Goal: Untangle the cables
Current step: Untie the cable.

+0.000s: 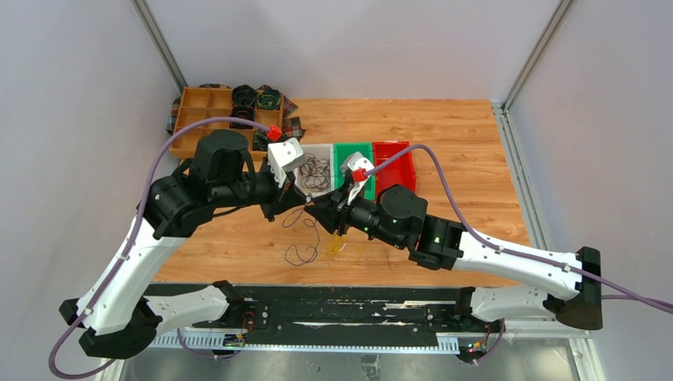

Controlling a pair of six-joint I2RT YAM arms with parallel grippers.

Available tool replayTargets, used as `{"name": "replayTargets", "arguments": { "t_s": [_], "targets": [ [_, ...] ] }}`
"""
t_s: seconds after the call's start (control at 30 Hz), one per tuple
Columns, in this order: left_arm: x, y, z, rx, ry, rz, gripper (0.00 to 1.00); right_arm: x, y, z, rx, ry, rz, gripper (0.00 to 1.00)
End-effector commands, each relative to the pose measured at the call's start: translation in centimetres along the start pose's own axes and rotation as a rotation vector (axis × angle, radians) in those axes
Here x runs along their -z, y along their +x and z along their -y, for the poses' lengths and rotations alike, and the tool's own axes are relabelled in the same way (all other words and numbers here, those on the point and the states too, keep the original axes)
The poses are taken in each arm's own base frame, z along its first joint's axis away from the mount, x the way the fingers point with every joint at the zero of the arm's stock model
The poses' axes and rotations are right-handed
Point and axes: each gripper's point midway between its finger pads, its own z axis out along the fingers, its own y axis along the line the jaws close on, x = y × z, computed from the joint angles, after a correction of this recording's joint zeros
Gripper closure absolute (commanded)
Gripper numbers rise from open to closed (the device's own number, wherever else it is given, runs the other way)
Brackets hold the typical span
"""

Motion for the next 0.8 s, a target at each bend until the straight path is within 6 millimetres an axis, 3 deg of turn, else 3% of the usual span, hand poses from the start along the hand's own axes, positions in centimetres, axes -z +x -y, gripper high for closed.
{"name": "replayTargets", "arguments": {
  "t_s": [0.0, 0.43, 0.53, 0.7, 0.77],
  "targets": [
    [0.4, -1.0, 1.5, 0.004, 0.077, 0.052, 1.00, -0.2, -3.5, -0.2, -0.011, 0.031, 0.096, 0.70],
    [1.4, -0.6, 2.7, -0.142, 0.143, 0.089, 1.00, 0.8, -4.5, 0.0, -0.043, 0.020, 0.106, 0.67],
    [1.5, -0.4, 3.0, -0.153, 0.157, 0.092, 0.99, 0.9, -4.4, -0.2, -0.056, 0.004, 0.106, 0.76],
    [1.8, 0.0, 3.4, -0.188, 0.182, 0.099, 1.00, 1.0, -4.4, -0.3, -0.064, -0.001, 0.109, 0.98],
    [1.8, 0.0, 3.3, -0.197, 0.177, 0.102, 1.00, 1.0, -4.3, -0.3, -0.069, -0.004, 0.109, 0.99]
  ]
}}
